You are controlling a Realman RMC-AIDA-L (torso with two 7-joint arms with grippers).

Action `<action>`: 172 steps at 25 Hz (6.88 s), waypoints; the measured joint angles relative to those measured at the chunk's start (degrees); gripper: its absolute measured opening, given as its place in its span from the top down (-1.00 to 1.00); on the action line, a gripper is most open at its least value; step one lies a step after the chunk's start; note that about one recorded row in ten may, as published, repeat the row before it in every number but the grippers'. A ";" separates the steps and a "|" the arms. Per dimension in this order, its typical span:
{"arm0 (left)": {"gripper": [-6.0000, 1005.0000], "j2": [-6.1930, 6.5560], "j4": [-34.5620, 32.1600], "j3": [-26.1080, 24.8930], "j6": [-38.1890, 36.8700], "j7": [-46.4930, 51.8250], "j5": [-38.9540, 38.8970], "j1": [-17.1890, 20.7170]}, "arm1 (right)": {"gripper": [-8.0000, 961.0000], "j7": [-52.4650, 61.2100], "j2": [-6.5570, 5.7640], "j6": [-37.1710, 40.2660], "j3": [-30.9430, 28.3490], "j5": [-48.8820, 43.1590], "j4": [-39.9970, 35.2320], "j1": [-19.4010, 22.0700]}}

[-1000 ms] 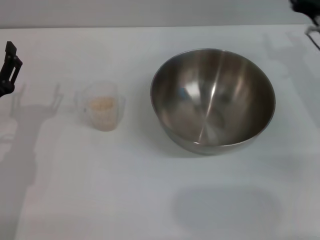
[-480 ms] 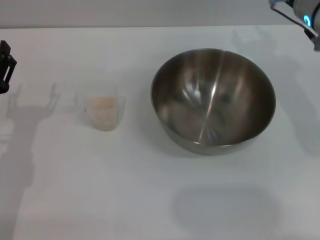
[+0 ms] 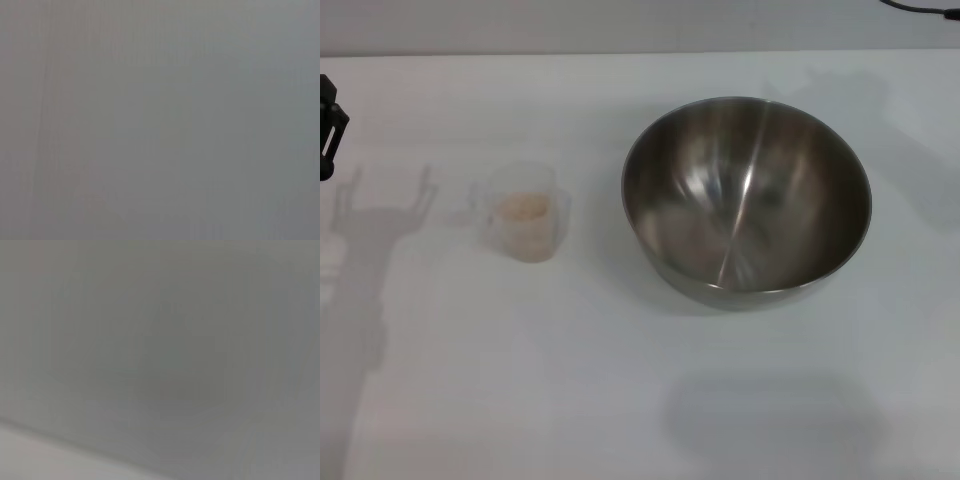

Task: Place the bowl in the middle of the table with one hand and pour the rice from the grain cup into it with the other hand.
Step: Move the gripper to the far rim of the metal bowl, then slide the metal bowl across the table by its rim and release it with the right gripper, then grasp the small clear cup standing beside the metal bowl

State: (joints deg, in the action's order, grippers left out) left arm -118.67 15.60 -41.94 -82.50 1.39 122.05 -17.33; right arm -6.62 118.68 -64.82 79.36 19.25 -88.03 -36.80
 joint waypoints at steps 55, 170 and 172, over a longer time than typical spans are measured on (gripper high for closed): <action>-0.72 -0.07 -1.45 0.01 -0.03 -0.07 0.11 -0.50 | 0.81 -15.00 0.06 -12.90 -11.43 0.69 30.60 -10.81; -0.71 -0.28 -0.16 15.61 19.69 0.02 -0.33 -1.51 | 0.15 10.90 0.56 147.49 21.09 5.27 69.58 18.41; -0.71 -0.25 -0.29 15.11 20.27 0.02 -0.33 -1.77 | 0.16 10.91 0.57 147.72 21.09 5.27 69.58 18.46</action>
State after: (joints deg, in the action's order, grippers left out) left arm -118.92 15.30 -26.83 -62.23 1.40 121.72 -19.10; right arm 4.28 119.25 82.90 100.45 24.52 -18.45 -18.34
